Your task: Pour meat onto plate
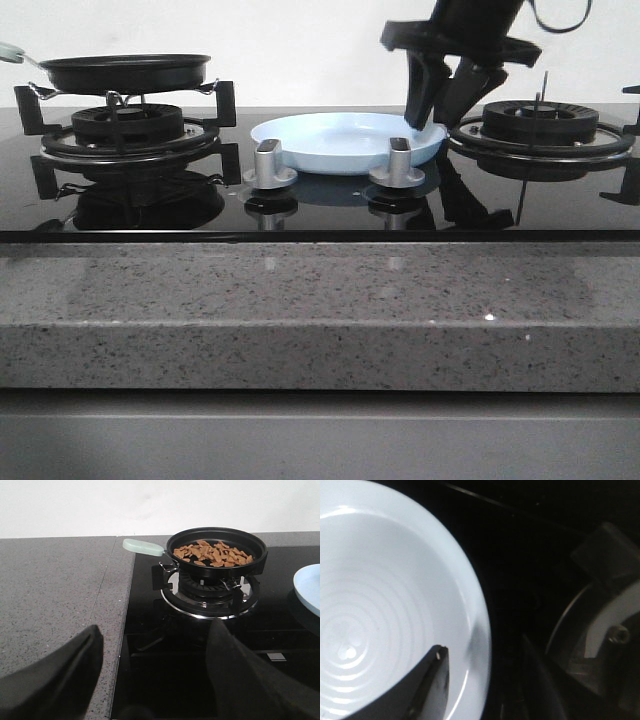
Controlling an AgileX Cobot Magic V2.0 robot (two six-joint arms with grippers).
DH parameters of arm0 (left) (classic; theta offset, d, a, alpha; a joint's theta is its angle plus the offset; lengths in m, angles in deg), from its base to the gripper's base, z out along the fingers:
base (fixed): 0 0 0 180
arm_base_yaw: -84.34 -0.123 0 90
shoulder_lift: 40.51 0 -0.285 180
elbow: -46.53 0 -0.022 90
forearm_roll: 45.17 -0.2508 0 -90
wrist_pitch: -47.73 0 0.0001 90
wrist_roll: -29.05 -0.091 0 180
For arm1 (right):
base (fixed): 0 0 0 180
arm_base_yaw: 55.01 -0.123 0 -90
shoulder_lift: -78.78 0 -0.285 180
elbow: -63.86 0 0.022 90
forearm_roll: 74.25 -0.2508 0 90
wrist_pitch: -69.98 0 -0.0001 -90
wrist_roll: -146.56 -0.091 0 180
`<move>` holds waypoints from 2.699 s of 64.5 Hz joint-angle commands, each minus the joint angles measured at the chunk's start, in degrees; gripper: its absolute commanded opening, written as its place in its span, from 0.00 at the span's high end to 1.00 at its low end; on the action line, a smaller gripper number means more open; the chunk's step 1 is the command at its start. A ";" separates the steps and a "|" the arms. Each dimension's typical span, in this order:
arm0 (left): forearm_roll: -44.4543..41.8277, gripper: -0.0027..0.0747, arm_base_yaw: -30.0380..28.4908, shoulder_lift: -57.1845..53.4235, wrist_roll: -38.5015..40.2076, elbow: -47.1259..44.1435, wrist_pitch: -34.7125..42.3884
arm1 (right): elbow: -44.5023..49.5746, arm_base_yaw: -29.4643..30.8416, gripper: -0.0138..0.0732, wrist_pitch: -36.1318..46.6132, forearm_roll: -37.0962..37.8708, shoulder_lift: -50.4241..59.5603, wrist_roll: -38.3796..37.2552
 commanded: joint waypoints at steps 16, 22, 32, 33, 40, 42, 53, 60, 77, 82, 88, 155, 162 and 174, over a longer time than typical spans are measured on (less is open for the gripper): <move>0.65 0.40 0.38 0.47 0.56 2.17 4.33 | -3.17 -1.39 0.50 0.41 -0.19 1.78 0.85; 0.65 0.40 0.38 0.47 0.56 2.17 4.33 | -3.42 -1.39 0.68 -0.14 0.13 1.78 0.85; 0.65 0.40 0.38 0.47 0.56 2.17 4.33 | -4.84 -1.39 0.93 -2.11 1.17 1.78 0.85; 0.65 0.40 0.38 0.47 0.56 2.17 4.33 | -5.32 -1.39 0.93 -2.36 1.30 1.78 0.85; 0.65 0.40 0.38 0.47 0.56 2.17 4.33 | -8.52 -1.39 0.91 -5.54 1.64 1.87 0.85; 0.65 0.40 0.38 0.47 0.56 2.17 4.33 | -9.55 -1.39 0.91 -6.59 1.64 2.00 0.72; 0.65 0.40 0.38 0.47 0.56 2.17 4.33 | -10.49 -1.08 0.91 -10.74 1.64 5.13 -0.48; 0.65 0.40 0.38 0.47 0.56 2.17 4.33 | -10.42 -0.98 0.91 -10.74 1.64 7.23 -2.11; 0.65 0.40 0.38 0.47 0.56 2.17 4.33 | -4.96 -1.11 0.91 -10.80 -2.83 13.52 -2.81; 0.65 0.40 0.38 0.47 0.56 2.17 4.33 | 1.15 -1.64 0.91 -10.31 -3.98 16.78 -1.82; 0.65 0.40 0.38 0.47 0.56 2.17 4.33 | 10.25 -2.72 0.91 -5.41 -3.98 21.07 -1.00; 22.77 0.40 -1.39 23.79 0.56 15.41 5.71 | 31.82 -4.54 0.91 12.08 -7.44 30.69 -0.73; 27.19 0.40 -2.54 31.92 0.56 20.88 5.59 | 31.82 -4.54 0.91 12.08 -7.44 30.69 -0.73; 38.37 0.40 -8.05 44.49 -0.30 30.00 0.40 | 31.82 -4.54 0.91 12.08 -7.44 30.69 -0.73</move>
